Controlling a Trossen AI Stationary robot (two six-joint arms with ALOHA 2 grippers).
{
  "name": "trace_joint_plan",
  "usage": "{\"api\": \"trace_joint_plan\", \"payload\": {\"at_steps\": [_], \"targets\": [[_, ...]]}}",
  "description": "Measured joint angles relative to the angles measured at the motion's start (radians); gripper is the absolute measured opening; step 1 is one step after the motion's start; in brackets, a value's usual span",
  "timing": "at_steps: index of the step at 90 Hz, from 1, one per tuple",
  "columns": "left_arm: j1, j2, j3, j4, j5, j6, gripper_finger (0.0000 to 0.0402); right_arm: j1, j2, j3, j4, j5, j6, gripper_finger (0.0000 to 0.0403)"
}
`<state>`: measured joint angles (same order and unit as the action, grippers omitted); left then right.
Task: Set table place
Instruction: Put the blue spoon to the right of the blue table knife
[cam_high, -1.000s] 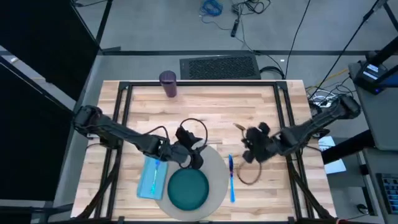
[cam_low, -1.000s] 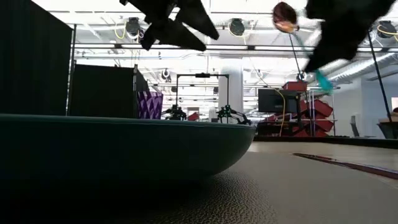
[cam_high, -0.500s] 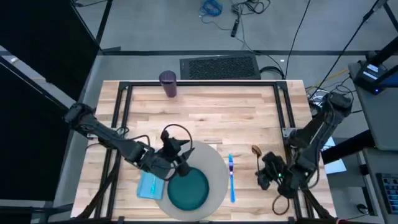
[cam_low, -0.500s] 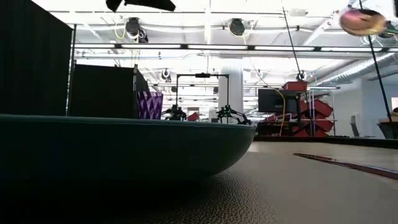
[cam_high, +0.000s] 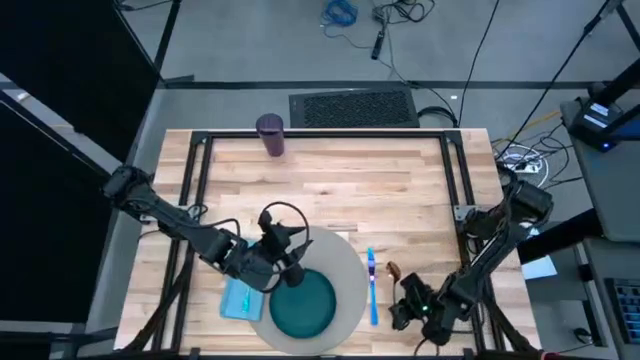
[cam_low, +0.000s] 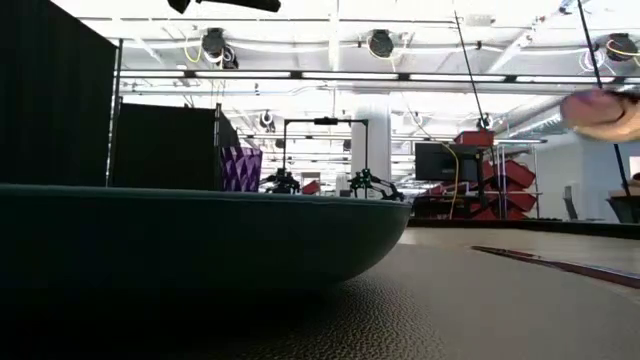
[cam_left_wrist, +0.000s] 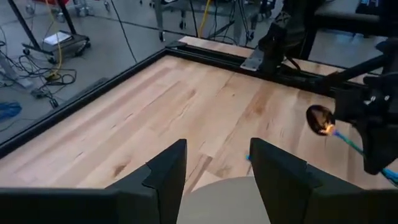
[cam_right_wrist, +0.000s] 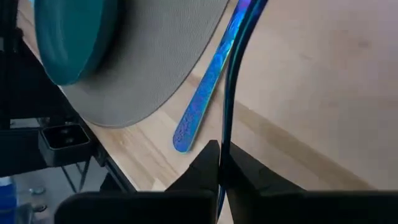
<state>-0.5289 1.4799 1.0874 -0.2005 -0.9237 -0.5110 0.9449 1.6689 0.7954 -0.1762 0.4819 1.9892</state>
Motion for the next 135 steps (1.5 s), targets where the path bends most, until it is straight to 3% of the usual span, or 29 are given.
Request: {"api": "trace_joint_plan", "payload": {"at_steps": [10, 47, 77, 108, 135], "targets": [[-0.009, 0.000, 0.000, 0.000, 0.002, 0.003, 0.0162, -0.023, 0.010, 0.000, -0.001, -0.048, -0.008, 0.0000], [-0.011, 0.000, 0.000, 0.000, 0.003, 0.004, 0.0162, -0.054, 0.010, 0.000, -0.004, -0.070, -0.014, 0.0000], [-0.010, 0.000, 0.000, 0.000, 0.004, 0.003, 0.0162, -0.051, 0.010, 0.000, -0.138, -0.101, 0.050, 0.0005], [-0.010, 0.000, 0.000, 0.001, 0.008, 0.001, 0.0162, -0.051, 0.010, 0.000, -0.113, -0.093, 0.075, 0.0004], [-0.010, 0.000, 0.000, 0.000, 0.016, 0.001, 0.0162, -0.040, 0.010, 0.000, -0.084, 0.002, 0.147, 0.0001]]}}
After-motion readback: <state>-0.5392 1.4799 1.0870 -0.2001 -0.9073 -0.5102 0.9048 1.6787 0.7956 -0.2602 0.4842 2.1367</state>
